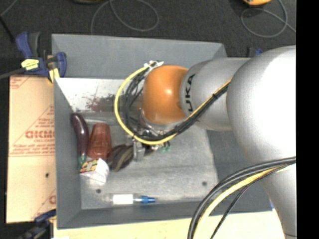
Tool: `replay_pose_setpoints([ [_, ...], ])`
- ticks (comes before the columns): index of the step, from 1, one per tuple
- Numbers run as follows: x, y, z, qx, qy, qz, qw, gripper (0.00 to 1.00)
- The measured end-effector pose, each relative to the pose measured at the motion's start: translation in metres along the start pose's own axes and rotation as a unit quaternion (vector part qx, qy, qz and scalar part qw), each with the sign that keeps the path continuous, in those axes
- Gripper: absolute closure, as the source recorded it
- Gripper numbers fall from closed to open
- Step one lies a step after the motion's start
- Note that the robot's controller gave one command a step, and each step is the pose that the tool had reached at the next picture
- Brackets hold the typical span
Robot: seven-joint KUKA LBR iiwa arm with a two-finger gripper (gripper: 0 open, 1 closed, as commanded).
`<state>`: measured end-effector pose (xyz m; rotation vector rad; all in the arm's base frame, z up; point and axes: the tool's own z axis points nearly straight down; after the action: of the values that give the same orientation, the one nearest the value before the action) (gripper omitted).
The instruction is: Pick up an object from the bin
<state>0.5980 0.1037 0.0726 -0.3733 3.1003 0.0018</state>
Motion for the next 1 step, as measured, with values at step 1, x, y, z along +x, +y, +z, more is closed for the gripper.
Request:
replay_pose_setpoints([
  [1, -0.0055, -0.0020, -0.1251, 0.001, -0.0021, -0.020, 0.9998, 1.00],
])
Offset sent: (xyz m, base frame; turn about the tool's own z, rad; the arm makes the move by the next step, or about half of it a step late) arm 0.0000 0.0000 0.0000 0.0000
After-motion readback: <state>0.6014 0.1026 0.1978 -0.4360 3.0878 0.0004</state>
